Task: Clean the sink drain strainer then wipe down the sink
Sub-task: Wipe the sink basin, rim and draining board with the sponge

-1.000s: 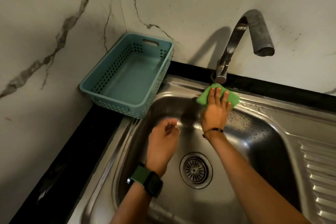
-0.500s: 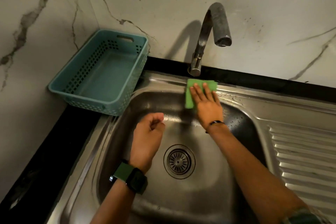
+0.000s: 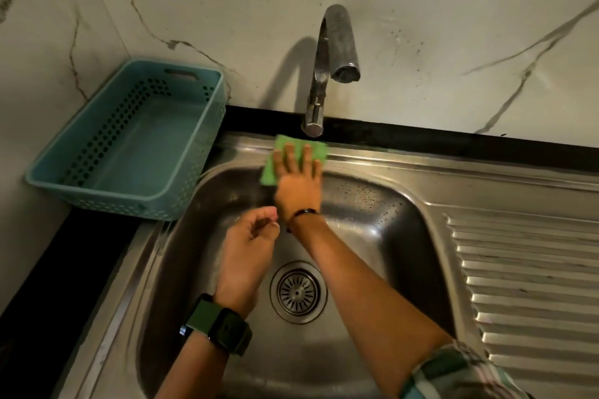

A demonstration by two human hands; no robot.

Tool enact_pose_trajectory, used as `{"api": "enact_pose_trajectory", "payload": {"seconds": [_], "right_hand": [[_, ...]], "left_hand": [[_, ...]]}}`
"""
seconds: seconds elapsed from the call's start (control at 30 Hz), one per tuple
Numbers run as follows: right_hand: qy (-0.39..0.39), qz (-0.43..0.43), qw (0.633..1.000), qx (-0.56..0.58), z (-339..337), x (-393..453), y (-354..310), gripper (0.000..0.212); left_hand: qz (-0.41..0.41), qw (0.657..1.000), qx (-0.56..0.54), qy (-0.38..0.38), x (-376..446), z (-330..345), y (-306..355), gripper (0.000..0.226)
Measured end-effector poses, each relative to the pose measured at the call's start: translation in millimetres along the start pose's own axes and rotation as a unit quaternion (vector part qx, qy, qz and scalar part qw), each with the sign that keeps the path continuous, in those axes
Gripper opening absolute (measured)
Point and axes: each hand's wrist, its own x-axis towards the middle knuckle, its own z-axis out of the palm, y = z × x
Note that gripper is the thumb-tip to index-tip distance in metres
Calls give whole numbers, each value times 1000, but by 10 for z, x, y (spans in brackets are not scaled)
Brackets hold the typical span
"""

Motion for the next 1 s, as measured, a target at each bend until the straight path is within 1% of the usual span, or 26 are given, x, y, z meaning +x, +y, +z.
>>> {"api": "enact_pose_trajectory", "payload": {"seconds": [0.07, 0.13, 0.2, 0.27, 0.4, 0.5, 0.57, 0.63, 0.67, 0.73, 0.77, 0.87, 0.93, 1.0], "right_hand": [[-27, -90, 995, -17, 12, 101, -232, 60], [-23, -130, 990, -40, -10, 186, -208, 55], [-2, -162, 983, -83, -65, 202, 23, 53], [14, -169, 980, -105, -125, 172, 342, 54], [7, -130, 986, -106, -257, 7, 1070, 61], [-15, -76, 990, -117, -382, -216, 1711, 67], [-29, -20, 992, -118, -485, -412, 2163, 68], [-42, 70, 992, -97, -591, -637, 2618, 71], [-45, 129, 988, -78, -655, -763, 2849, 72], [-42, 251, 967, -24, -792, -978, 3230, 68], [-42, 293, 955, -5, -842, -1031, 3346, 65], [-40, 349, 936, 16, -853, -946, 3270, 59], [-24, 382, 923, 36, -766, -822, 2982, 61], [-2, 395, 916, 64, -650, -685, 2639, 67]], "left_hand": [[-3, 1000, 7, 23, 38, 6, -14, 23], [2, 999, -7, 31, 79, -22, -10, 23], [9, 999, -6, 34, 99, -41, -14, 22], [9, 999, -9, 38, 96, -31, -28, 21], [5, 1000, -4, 27, 43, 87, -59, 22], [3, 1000, 1, 8, -9, 227, -87, 23], [6, 1000, 0, -3, -59, 330, -102, 26], [8, 1000, 1, -9, -115, 417, -109, 27], [10, 1000, 0, -14, -147, 462, -106, 28], [9, 1000, -8, -26, -212, 538, -92, 29], [8, 999, -11, -33, -240, 574, -82, 29], [3, 998, -17, -53, -300, 676, -33, 27], [3, 998, -19, -64, -320, 745, 0, 26], [3, 997, -19, -75, -328, 800, 29, 24]]}}
